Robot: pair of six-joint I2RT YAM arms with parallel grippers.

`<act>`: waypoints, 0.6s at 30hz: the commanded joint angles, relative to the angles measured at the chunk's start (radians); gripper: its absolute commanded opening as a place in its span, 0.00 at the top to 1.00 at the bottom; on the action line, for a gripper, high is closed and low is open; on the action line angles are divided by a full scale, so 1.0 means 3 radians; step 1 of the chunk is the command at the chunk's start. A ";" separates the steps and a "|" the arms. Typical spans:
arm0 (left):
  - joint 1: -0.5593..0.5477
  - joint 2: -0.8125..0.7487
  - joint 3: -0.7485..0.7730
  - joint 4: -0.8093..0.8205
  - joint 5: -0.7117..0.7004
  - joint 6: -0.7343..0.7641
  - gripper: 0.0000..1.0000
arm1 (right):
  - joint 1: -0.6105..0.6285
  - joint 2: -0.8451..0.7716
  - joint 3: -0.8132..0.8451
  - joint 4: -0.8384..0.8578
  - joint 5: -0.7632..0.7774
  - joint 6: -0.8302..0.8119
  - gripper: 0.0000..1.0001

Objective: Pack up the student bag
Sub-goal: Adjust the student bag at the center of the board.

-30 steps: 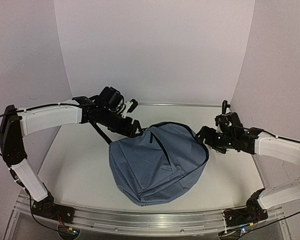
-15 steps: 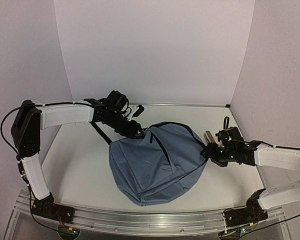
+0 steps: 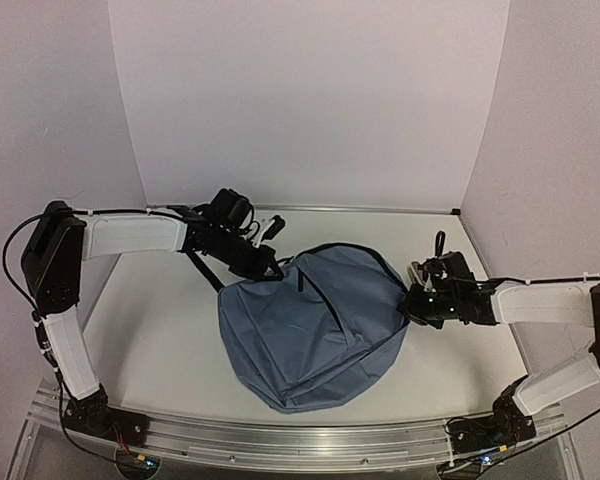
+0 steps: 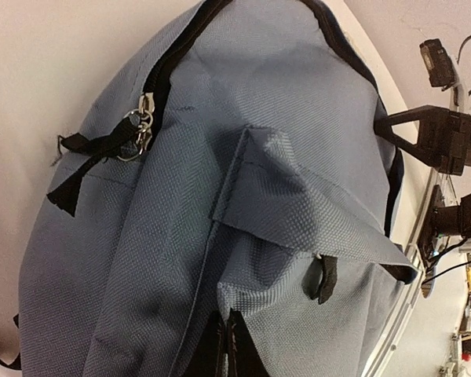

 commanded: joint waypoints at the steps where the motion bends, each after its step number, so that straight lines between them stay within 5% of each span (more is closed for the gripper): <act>1: -0.0033 -0.0464 -0.0465 0.0382 0.0165 -0.0505 1.00 | 0.0007 0.0299 0.0433 0.0224 0.0179 -0.0304 1.00; 13: -0.0382 -0.0949 -0.1207 0.0950 -0.0201 -0.1500 0.98 | 0.0007 0.1290 0.1541 0.0251 0.0114 -0.0718 0.98; 18: -0.0475 -0.0979 -0.1167 0.0955 -0.0390 -0.1716 0.83 | 0.0010 0.1206 0.1663 0.0159 0.0114 -0.0734 0.61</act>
